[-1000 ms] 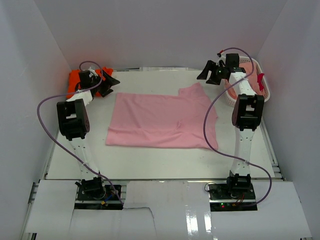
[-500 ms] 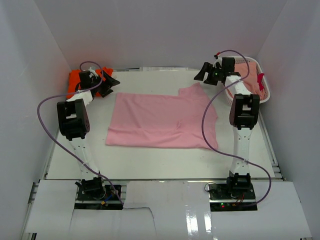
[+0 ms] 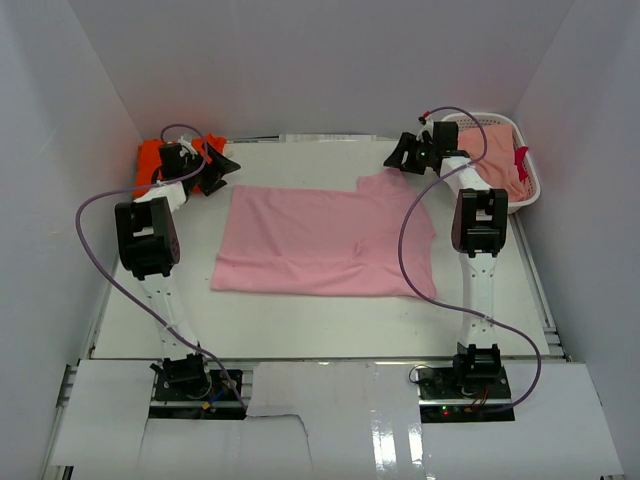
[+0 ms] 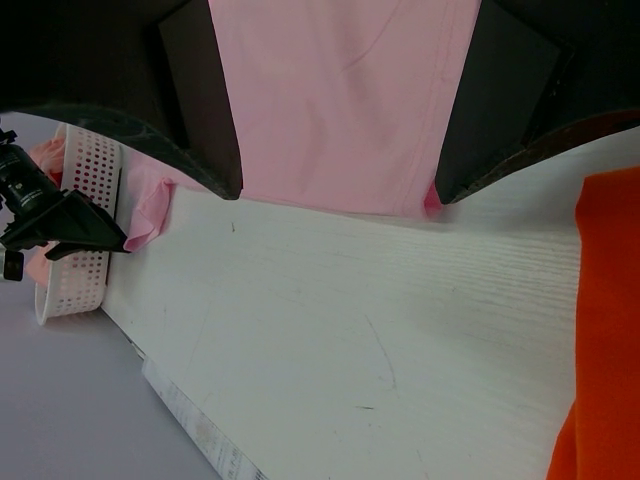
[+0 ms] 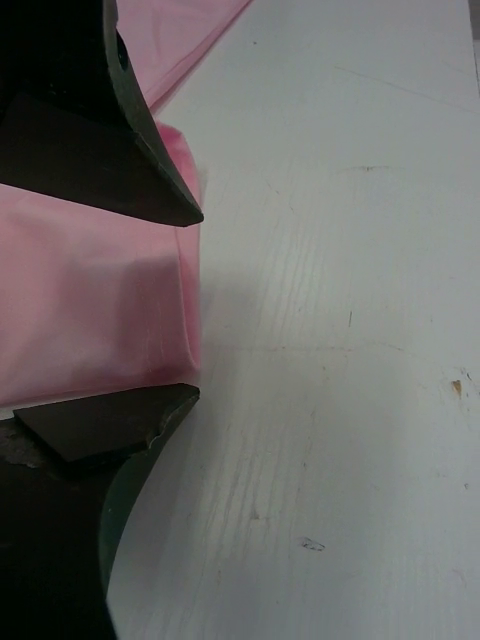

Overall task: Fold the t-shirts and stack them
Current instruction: Grap the side of the flattened tshirt furthest away from the robot with both arms

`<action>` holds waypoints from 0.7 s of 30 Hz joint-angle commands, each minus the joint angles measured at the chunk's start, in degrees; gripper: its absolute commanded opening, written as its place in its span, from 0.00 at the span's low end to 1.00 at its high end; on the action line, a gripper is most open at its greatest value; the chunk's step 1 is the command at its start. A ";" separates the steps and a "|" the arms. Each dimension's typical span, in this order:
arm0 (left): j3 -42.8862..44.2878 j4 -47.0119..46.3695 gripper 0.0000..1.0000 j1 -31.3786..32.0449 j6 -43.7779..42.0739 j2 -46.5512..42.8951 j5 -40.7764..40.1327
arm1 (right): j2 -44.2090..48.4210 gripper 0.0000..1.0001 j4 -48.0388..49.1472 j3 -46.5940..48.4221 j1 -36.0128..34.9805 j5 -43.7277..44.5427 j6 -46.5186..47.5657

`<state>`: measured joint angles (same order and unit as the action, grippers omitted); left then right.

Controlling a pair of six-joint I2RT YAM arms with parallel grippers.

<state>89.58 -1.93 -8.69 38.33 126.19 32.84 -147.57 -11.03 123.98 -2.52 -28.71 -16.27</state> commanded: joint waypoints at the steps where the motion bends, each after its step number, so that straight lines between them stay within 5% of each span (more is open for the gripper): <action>1: 0.07 -0.79 0.89 -0.36 -1.06 -0.07 0.21 | 0.79 0.70 1.10 1.44 0.15 1.81 1.07; 7: -0.11 -0.88 0.89 -0.36 -1.15 -0.16 0.12 | 1.93 0.69 1.10 0.04 0.59 4.45 0.81; 11: -0.02 -0.97 0.88 -0.36 -1.15 -0.07 0.21 | 1.41 0.57 0.74 1.08 0.85 4.01 0.37; 21: -0.20 -0.62 0.88 -0.36 -1.15 -0.24 -0.14 | 0.97 0.48 -0.48 1.87 0.94 4.45 0.36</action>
<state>89.58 -1.78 -8.69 37.95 127.07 32.82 -147.57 -10.57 123.98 -1.89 -24.47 -16.23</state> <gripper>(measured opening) 0.884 0.485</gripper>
